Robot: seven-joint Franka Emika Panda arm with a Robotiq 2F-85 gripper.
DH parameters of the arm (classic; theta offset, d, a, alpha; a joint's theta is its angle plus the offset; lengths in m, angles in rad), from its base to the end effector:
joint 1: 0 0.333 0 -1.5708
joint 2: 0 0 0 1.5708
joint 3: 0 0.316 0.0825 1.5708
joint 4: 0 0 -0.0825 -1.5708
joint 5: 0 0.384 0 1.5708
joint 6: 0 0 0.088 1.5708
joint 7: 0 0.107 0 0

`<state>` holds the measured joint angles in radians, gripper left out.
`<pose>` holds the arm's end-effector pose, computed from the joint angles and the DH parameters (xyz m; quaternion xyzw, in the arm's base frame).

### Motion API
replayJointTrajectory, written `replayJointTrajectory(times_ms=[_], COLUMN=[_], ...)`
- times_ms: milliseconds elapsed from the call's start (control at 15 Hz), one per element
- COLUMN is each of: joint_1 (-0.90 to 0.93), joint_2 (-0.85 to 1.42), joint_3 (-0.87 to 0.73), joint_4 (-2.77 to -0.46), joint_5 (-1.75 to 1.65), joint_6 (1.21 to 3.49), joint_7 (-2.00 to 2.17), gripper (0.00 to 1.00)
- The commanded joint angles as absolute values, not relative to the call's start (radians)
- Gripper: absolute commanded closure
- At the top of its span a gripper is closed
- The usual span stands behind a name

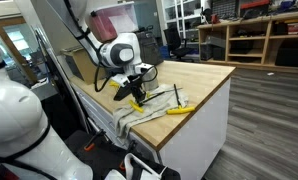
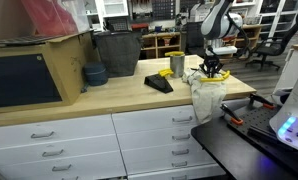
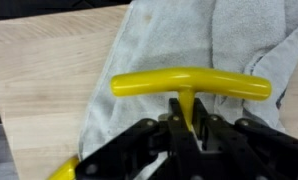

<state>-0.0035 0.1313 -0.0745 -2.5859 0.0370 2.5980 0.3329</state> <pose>0.4297 -0.0353 0.2030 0.9738 -0.2196 -0.0593 0.0038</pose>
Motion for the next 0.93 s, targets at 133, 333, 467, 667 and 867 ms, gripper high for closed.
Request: replayJointTrajectory(times_ms=[133, 333, 467, 667, 867], joint_1=[-0.052, -0.049, -0.049, -0.054, -0.061], joint_2=[0.020, 0.008, 0.008, 0.029, 0.044], joint_3=[-0.064, -0.060, -0.058, -0.062, -0.068], joint_4=[-2.487, -2.418, -2.367, -2.291, -2.241], joint_5=[0.238, 0.350, 0.422, 0.503, 0.580], joint_6=[2.333, 2.224, 2.154, 2.068, 1.998], joint_7=[0.234, 0.206, 0.207, 0.213, 0.207], gripper=[0.96, 0.96, 0.96, 0.96, 0.96])
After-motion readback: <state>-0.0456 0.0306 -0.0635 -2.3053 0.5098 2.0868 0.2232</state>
